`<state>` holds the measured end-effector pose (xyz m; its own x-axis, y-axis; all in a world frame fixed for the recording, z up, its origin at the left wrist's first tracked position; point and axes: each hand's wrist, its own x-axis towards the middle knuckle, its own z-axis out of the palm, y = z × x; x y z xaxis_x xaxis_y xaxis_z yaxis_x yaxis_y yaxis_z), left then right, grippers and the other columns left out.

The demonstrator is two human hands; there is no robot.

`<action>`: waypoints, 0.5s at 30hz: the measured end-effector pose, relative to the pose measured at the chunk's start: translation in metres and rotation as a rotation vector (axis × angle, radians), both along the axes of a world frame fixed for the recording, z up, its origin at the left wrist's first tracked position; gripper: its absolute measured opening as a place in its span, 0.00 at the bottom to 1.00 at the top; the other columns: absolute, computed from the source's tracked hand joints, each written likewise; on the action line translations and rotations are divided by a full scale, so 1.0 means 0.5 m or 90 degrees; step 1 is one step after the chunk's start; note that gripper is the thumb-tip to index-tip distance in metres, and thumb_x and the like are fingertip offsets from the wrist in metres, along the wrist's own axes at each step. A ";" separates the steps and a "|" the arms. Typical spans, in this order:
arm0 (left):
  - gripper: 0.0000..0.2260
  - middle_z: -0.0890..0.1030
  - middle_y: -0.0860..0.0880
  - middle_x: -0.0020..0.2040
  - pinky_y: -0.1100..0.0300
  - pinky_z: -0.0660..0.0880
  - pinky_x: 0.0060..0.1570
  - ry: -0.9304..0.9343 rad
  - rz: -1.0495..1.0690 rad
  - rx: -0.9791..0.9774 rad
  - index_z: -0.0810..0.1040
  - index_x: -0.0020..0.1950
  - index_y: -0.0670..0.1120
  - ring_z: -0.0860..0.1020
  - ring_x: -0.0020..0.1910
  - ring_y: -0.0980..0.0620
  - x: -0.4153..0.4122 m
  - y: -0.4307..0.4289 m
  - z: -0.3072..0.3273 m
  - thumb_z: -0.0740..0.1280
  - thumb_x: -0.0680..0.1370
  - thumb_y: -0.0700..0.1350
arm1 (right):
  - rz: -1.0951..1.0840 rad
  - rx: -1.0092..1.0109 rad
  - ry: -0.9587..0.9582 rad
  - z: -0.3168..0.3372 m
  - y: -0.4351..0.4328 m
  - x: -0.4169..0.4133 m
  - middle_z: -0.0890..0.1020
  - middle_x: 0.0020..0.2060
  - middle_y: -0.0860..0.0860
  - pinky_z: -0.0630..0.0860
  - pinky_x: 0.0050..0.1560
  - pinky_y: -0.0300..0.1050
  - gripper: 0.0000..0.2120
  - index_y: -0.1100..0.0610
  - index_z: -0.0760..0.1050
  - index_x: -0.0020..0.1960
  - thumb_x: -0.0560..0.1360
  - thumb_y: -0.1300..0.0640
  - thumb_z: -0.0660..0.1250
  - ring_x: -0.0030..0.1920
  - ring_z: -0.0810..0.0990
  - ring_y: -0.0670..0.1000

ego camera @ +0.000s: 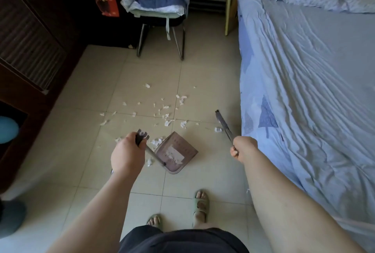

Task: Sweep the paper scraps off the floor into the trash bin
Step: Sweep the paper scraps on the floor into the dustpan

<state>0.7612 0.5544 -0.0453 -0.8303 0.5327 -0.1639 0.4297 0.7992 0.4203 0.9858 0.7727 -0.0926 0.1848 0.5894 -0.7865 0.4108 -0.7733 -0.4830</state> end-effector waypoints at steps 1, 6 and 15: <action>0.07 0.76 0.48 0.36 0.59 0.66 0.31 0.005 0.012 -0.004 0.75 0.48 0.45 0.72 0.34 0.44 0.008 0.015 -0.003 0.64 0.78 0.48 | 0.011 -0.006 -0.013 -0.002 0.018 0.002 0.64 0.29 0.54 0.53 0.23 0.31 0.13 0.56 0.69 0.46 0.75 0.70 0.50 0.26 0.60 0.50; 0.07 0.79 0.46 0.38 0.57 0.72 0.33 -0.004 0.049 -0.020 0.76 0.49 0.45 0.75 0.37 0.43 0.038 0.054 -0.010 0.64 0.78 0.48 | 0.064 -0.052 0.030 -0.025 0.039 -0.033 0.59 0.30 0.54 0.53 0.20 0.24 0.12 0.58 0.60 0.37 0.76 0.70 0.46 0.27 0.57 0.50; 0.08 0.81 0.44 0.42 0.57 0.70 0.35 -0.007 0.100 -0.020 0.77 0.49 0.44 0.76 0.40 0.42 0.066 0.080 -0.004 0.64 0.78 0.48 | 0.092 -0.103 0.162 -0.015 0.034 -0.133 0.67 0.33 0.59 0.57 0.20 0.28 0.09 0.61 0.62 0.38 0.73 0.72 0.49 0.20 0.60 0.46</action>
<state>0.7940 0.5947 -0.0473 -0.9011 0.3909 -0.1877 0.2940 0.8689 0.3983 0.9191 0.7895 -0.1002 -0.1062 0.4586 -0.8823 0.4029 -0.7913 -0.4599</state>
